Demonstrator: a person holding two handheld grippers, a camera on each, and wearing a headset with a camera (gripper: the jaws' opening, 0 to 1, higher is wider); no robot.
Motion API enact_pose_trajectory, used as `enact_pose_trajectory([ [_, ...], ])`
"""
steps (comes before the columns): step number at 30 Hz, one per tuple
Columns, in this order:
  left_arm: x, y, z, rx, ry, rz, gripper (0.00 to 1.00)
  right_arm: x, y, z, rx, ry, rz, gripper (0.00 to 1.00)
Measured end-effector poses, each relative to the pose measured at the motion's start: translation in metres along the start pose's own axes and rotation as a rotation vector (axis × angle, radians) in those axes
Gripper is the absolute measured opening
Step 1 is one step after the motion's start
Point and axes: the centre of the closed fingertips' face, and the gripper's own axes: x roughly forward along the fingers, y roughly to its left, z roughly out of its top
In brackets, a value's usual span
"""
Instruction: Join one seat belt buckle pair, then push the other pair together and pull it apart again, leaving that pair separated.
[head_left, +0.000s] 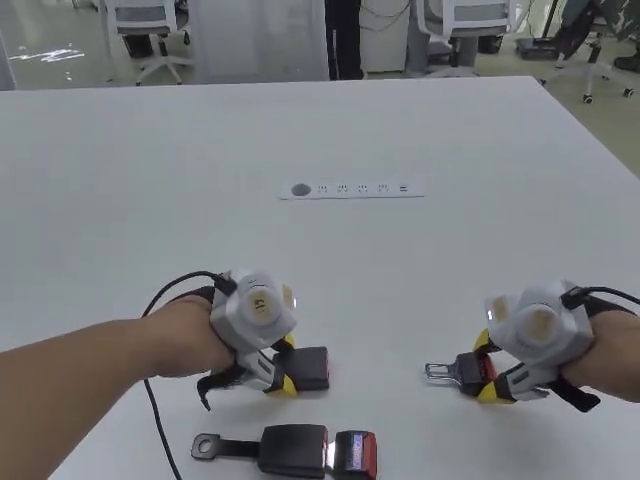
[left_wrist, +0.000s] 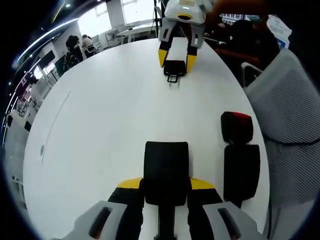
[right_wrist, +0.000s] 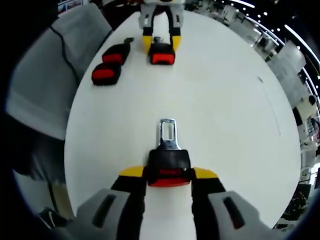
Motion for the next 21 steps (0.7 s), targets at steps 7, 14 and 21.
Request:
enact_pose_trajectory([
  [7, -0.005, 0.001, -0.005, -0.056, -0.010, 0.057, 0.47, -0.004, -0.008, -0.002, 0.023, -0.017, -0.088, 0.50],
  [14, -0.035, -0.002, -0.005, -0.149, -0.111, 0.154, 0.57, -0.027, -0.010, 0.008, 0.152, -0.160, -0.186, 0.64],
  [21, -0.078, -0.026, -0.014, -0.219, -0.229, 0.245, 0.71, -0.049, 0.009, 0.031, 0.294, -0.298, -0.190, 0.74],
])
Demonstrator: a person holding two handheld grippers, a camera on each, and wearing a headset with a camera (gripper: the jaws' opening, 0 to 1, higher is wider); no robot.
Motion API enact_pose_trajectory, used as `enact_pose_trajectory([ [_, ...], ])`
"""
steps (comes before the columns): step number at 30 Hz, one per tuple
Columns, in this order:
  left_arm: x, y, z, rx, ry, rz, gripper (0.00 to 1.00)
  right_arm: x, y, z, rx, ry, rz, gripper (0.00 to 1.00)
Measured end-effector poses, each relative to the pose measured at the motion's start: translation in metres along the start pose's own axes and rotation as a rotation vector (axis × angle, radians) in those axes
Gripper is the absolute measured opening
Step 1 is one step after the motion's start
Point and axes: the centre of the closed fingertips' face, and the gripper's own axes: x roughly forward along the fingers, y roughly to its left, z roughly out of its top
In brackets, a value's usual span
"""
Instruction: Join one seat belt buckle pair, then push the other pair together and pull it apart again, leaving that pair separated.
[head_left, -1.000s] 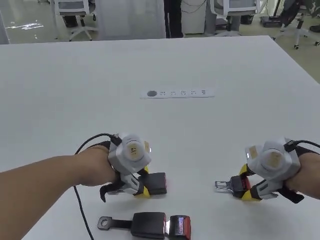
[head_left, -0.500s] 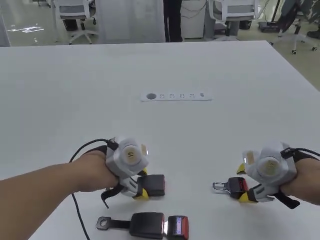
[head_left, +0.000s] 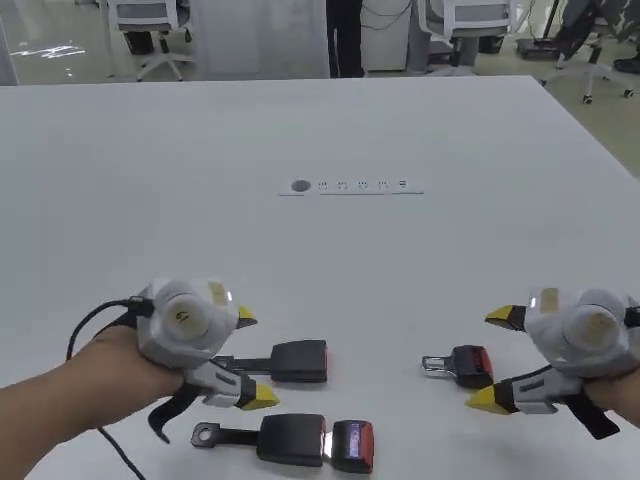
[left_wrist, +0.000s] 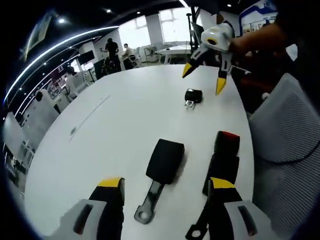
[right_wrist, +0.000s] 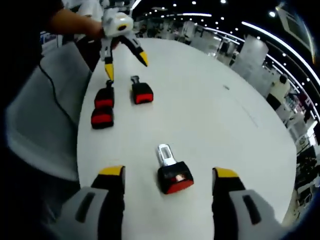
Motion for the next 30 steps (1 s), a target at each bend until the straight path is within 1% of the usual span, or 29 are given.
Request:
enact_pose_trajectory([
  [2, -0.010, -0.007, -0.004, -0.027, -0.013, -0.001, 0.76, -0.006, 0.007, 0.005, 0.039, -0.038, -0.006, 0.77],
  [3, -0.015, -0.009, -0.007, -0.039, -0.021, -0.002, 0.78, -0.008, 0.009, 0.006, 0.062, -0.049, -0.010, 0.78],
  [4, -0.023, -0.012, -0.011, -0.052, -0.027, 0.011, 0.80, -0.012, 0.013, 0.005, 0.075, -0.053, -0.015, 0.80],
  [6, -0.034, -0.017, -0.019, -0.081, -0.023, 0.030, 0.82, -0.017, 0.018, 0.003, 0.086, -0.055, -0.022, 0.82],
  [8, -0.042, -0.020, -0.025, -0.100, -0.026, 0.043, 0.83, -0.020, 0.021, -0.001, 0.107, -0.059, -0.028, 0.83],
  [9, -0.048, -0.021, -0.031, -0.118, -0.025, 0.056, 0.83, -0.024, 0.021, -0.001, 0.121, -0.068, -0.050, 0.86],
  [10, -0.051, -0.022, -0.035, -0.131, -0.024, 0.062, 0.84, -0.027, 0.020, 0.000, 0.115, -0.076, -0.070, 0.91],
  [11, -0.056, -0.023, -0.040, -0.141, -0.023, 0.074, 0.85, -0.030, 0.023, 0.000, 0.118, -0.080, -0.077, 0.94],
  [12, -0.059, -0.024, -0.042, -0.147, -0.025, 0.081, 0.86, -0.033, 0.024, 0.000, 0.126, -0.083, -0.082, 0.96],
  [13, -0.063, -0.025, -0.044, -0.162, -0.036, 0.094, 0.89, -0.034, 0.026, -0.003, 0.140, -0.085, -0.076, 0.97],
  [14, -0.065, -0.024, -0.044, -0.171, -0.046, 0.103, 0.93, -0.034, 0.029, -0.004, 0.155, -0.083, -0.068, 0.97],
  [15, -0.069, -0.022, -0.045, -0.182, -0.061, 0.125, 0.98, -0.036, 0.032, -0.006, 0.163, -0.079, -0.067, 0.97],
  [16, -0.070, -0.023, -0.045, -0.203, -0.080, 0.121, 1.00, -0.036, 0.034, -0.007, 0.163, -0.079, -0.065, 0.98],
  [17, -0.073, -0.021, -0.048, -0.200, -0.079, 0.127, 1.00, -0.035, 0.037, -0.007, 0.167, -0.078, -0.062, 0.99],
  [18, -0.074, -0.022, -0.048, -0.218, -0.084, 0.131, 1.00, -0.035, 0.038, -0.008, 0.168, -0.077, -0.062, 1.00],
  [20, -0.075, -0.023, -0.050, -0.223, -0.077, 0.136, 1.00, -0.035, 0.040, -0.010, 0.167, -0.071, -0.060, 1.00],
  [21, -0.075, -0.023, -0.051, -0.222, -0.074, 0.138, 1.00, -0.036, 0.041, -0.010, 0.178, -0.073, -0.061, 1.00],
  [23, -0.075, -0.025, -0.052, -0.211, -0.062, 0.136, 1.00, -0.037, 0.040, -0.008, 0.185, -0.076, -0.068, 1.00],
  [24, -0.075, -0.026, -0.051, -0.193, -0.053, 0.136, 1.00, -0.037, 0.039, -0.007, 0.188, -0.076, -0.069, 1.00],
  [25, -0.076, -0.027, -0.049, -0.180, -0.056, 0.138, 1.00, -0.037, 0.038, -0.008, 0.195, -0.077, -0.076, 1.00],
  [27, -0.078, -0.025, -0.048, -0.177, -0.065, 0.144, 1.00, -0.038, 0.036, -0.006, 0.198, -0.084, -0.081, 1.00],
  [30, -0.082, -0.018, -0.048, -0.200, -0.083, 0.165, 1.00, -0.040, 0.036, -0.006, 0.196, -0.080, -0.085, 1.00],
])
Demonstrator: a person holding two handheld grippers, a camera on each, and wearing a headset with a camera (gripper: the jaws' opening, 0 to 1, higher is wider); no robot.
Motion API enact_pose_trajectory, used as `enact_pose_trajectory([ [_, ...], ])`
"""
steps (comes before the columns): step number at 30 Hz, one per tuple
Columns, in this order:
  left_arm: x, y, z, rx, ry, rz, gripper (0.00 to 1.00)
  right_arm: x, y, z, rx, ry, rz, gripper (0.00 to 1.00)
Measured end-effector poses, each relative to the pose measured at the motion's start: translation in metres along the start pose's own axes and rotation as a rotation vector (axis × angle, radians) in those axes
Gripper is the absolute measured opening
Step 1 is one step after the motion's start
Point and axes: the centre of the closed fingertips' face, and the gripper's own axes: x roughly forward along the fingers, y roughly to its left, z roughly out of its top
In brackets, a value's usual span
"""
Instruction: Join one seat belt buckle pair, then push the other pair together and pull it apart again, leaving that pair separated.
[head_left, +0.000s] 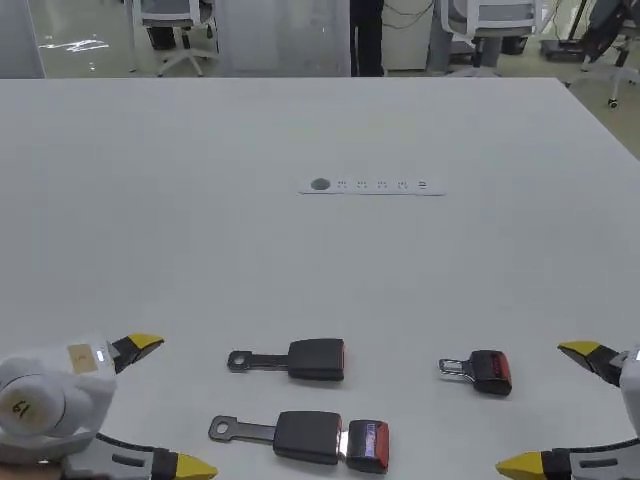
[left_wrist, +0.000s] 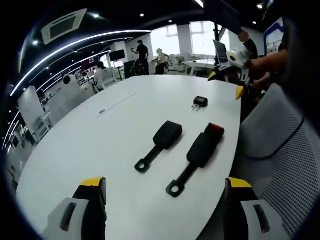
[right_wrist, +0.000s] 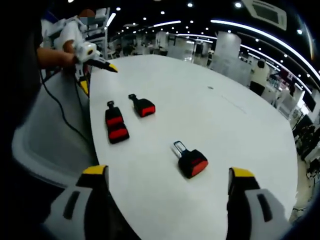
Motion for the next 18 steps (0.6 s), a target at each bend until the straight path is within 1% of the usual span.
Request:
enact_pose_trajectory([
  [3, -0.0029, 0.0038, 0.0029, -0.013, -0.009, 0.017, 1.00, -0.0024, 0.0001, -0.0020, 0.002, 0.006, 0.001, 1.00],
  [7, -0.0046, 0.0047, 0.0033, -0.009, -0.014, 0.020, 1.00, -0.0059, -0.0017, -0.0051, 0.005, 0.010, -0.002, 1.00],
  [14, -0.0050, 0.0026, -0.0005, -0.005, 0.000, 0.012, 1.00, -0.0067, -0.0031, -0.0077, 0.012, 0.015, -0.004, 1.00],
  [18, -0.0046, 0.0022, -0.0016, 0.003, 0.008, 0.008, 1.00, -0.0063, -0.0005, -0.0083, 0.012, 0.018, 0.000, 1.00],
])
